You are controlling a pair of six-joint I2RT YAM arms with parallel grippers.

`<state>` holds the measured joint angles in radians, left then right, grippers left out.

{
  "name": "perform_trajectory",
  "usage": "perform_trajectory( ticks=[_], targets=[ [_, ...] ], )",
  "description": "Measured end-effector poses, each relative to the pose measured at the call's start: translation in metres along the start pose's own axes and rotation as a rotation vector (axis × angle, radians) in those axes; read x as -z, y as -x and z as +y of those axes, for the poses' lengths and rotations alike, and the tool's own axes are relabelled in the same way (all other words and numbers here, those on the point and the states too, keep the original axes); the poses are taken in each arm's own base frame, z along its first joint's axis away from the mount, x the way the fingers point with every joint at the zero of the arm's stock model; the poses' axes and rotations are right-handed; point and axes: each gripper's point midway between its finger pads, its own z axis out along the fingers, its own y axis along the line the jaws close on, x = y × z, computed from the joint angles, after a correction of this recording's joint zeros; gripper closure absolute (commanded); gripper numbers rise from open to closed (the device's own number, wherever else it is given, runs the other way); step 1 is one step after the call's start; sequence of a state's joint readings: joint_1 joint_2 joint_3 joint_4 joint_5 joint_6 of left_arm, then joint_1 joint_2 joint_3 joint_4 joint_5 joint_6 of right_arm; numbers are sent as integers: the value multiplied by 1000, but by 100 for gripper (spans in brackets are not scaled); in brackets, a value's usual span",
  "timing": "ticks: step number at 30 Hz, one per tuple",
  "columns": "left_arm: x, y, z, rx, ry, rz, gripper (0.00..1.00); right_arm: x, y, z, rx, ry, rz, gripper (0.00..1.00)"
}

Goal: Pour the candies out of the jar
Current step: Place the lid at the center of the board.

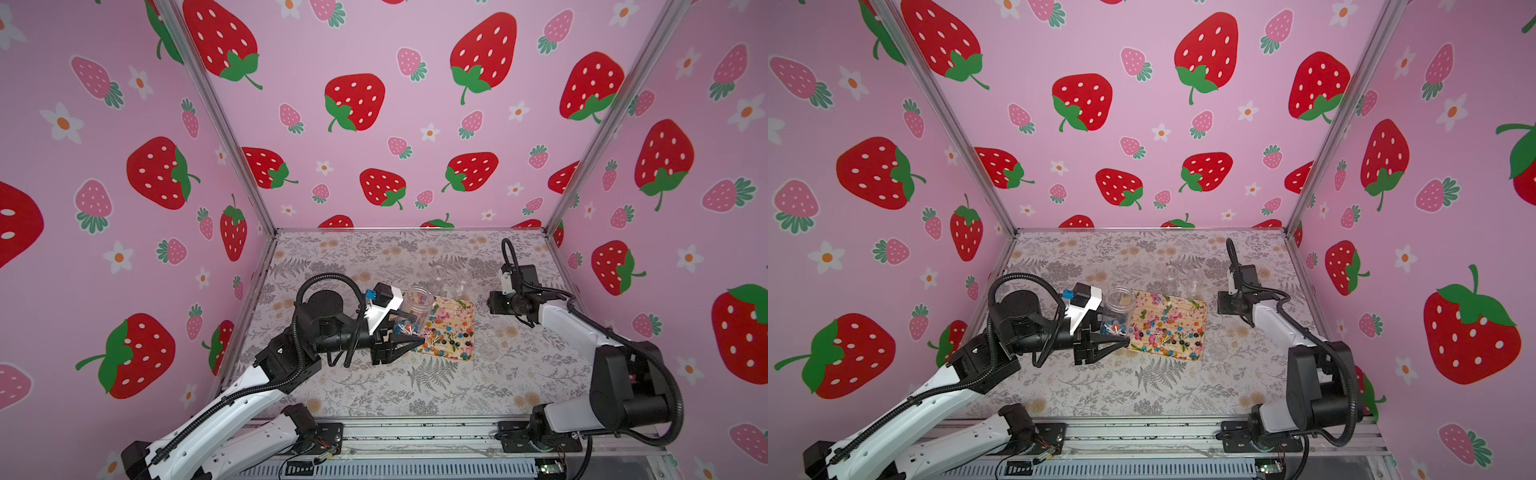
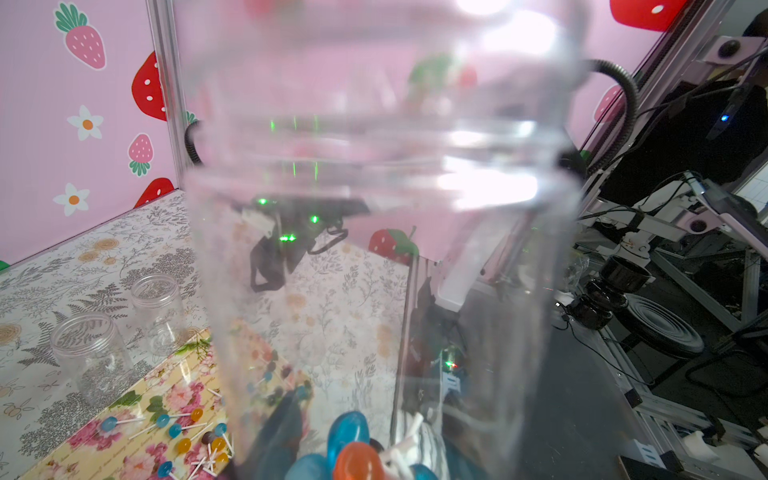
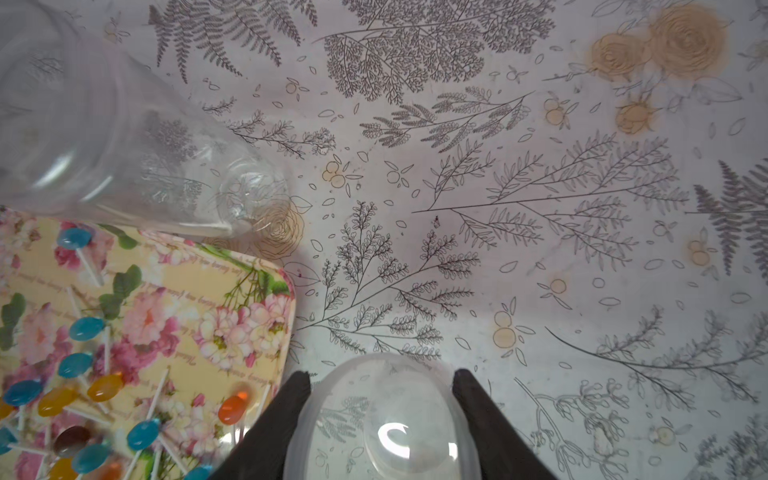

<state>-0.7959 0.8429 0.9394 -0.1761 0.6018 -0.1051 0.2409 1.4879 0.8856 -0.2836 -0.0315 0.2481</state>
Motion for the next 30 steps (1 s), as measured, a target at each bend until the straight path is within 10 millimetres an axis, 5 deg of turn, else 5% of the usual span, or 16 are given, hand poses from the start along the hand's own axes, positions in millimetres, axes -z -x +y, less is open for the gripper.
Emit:
perform_trajectory(
  ticks=[13, 30],
  targets=[
    [2, -2, -1, 1, 1, 7, 48, -59, 1, -9, -21, -24, 104, 44],
    [10, 1, -4, -12, 18, -8, 47, -68, 2, -9, -47, -21, 101, 32]
  ],
)
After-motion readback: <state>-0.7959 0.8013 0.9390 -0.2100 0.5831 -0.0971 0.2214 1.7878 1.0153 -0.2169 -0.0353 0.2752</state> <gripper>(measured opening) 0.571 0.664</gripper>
